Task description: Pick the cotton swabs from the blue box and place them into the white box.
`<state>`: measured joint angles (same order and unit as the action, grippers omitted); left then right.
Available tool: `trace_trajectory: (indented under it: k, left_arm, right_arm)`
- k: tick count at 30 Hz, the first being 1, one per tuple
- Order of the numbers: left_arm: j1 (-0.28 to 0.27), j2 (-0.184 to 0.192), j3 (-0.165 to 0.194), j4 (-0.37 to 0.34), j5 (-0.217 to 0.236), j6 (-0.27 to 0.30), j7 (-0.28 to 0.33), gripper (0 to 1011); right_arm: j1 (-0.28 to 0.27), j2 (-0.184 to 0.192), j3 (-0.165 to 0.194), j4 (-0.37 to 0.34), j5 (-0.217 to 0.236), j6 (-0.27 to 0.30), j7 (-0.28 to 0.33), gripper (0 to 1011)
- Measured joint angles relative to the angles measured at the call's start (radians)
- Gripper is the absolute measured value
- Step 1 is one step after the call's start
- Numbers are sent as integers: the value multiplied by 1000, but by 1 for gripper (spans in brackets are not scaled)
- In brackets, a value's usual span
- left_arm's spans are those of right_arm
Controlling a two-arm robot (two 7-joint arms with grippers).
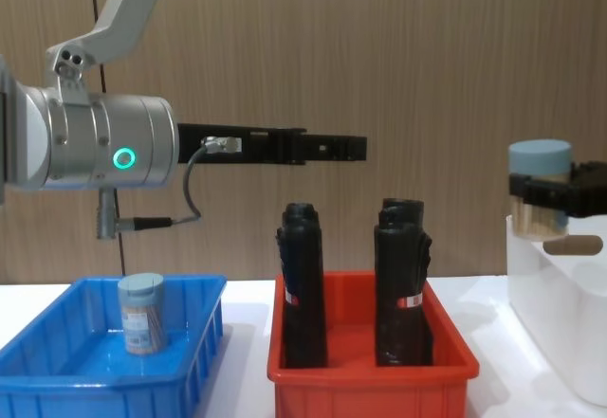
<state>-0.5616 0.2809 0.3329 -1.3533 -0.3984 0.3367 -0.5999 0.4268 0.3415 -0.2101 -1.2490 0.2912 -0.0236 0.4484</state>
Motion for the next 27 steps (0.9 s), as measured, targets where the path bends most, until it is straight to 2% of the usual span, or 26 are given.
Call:
trace_trajectory:
  k: [5,17,27]
  left_arm:
    - [0,0,0,0,0,0,0,1004]
    - [0,0,0,0,0,0,0,1004]
    - [0,0,0,0,0,0,0,1004]
  right_arm:
    - [43,-4,5,55,-27,-13,-8,677]
    - [165,-15,26,253,-92,-46,-29,677]
    - [225,-18,42,365,-100,-52,-26,677]
